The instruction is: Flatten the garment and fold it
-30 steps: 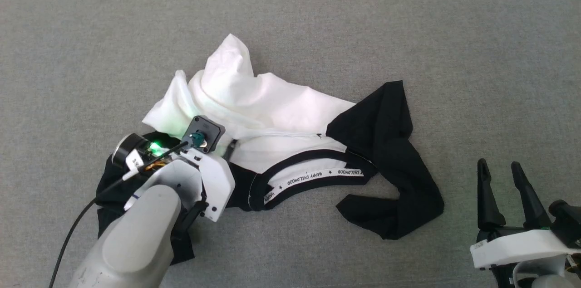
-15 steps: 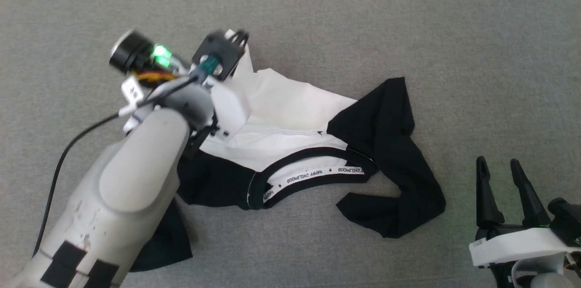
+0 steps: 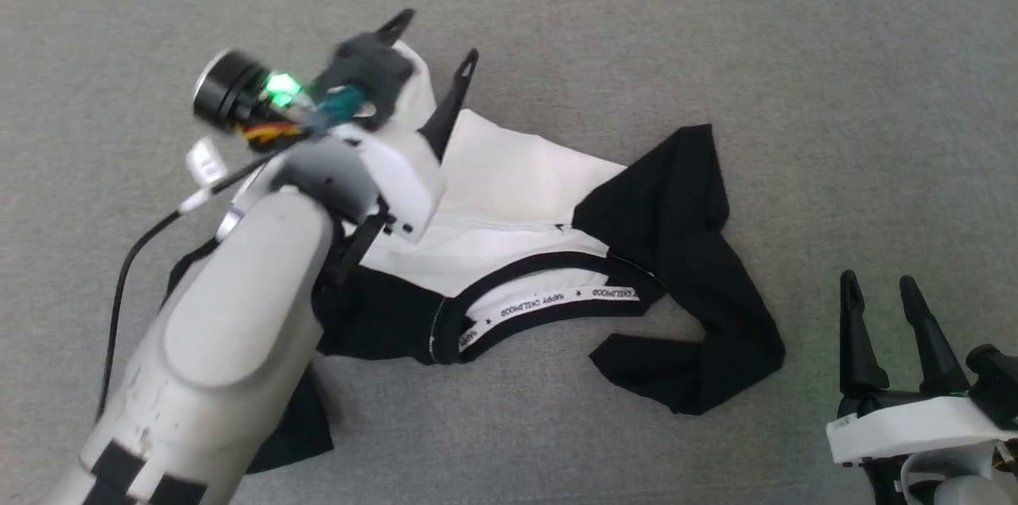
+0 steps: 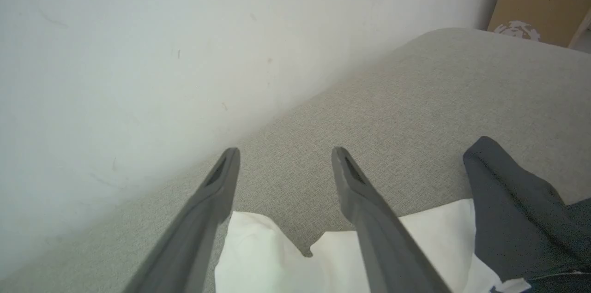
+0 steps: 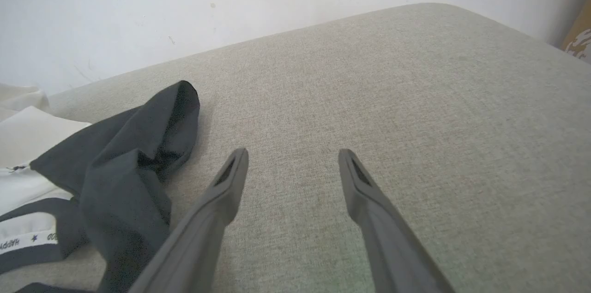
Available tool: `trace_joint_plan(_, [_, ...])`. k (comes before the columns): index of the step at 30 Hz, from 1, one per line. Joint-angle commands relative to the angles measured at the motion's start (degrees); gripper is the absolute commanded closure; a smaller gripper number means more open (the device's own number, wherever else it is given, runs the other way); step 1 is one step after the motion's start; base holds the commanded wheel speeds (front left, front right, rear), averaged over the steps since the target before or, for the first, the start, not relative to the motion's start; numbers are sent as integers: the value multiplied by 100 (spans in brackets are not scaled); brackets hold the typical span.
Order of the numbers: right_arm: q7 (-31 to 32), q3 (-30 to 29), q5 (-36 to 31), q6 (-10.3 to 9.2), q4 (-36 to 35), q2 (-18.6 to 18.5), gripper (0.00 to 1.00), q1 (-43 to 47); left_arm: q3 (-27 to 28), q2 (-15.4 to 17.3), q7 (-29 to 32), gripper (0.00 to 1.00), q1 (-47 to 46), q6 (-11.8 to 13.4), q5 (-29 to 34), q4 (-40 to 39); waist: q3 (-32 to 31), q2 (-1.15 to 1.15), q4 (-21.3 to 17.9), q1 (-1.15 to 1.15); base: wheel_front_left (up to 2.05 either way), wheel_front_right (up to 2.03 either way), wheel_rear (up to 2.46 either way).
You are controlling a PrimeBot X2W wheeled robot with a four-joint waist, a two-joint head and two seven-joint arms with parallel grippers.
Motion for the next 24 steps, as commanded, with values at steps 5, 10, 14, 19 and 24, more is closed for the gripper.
trace_joint_plan(5, [-27, -27, -43, -4, 23, 12, 0, 19, 624, 282, 156, 0, 921, 253, -807, -768, -180, 0, 232, -1, 0, 0, 0])
trace_joint_plan(10, [-27, -38, -60, -4, 35, 12, 0, 70, 885, 689, 505, 0, 1708, 527, -984, -1382, -215, 0, 351, -1, 0, 0, 0])
trace_joint_plan(14, [-27, 32, -97, -4, 48, 12, 0, 63, 988, 668, 664, 0, 2318, 773, -1237, -1610, -193, 0, 456, -1, 0, 0, 0])
trace_joint_plan(19, [-27, 67, -164, -4, 55, 12, 0, 41, 891, 438, 646, 0, 2354, 773, -1387, -1234, -190, 0, 475, -1, 0, 0, 0])
trace_joint_plan(24, [-27, 51, -223, -4, 52, 12, 0, 44, 831, 334, 643, 0, 2245, 723, -1448, -867, -194, 0, 429, -1, 0, 0, 0])
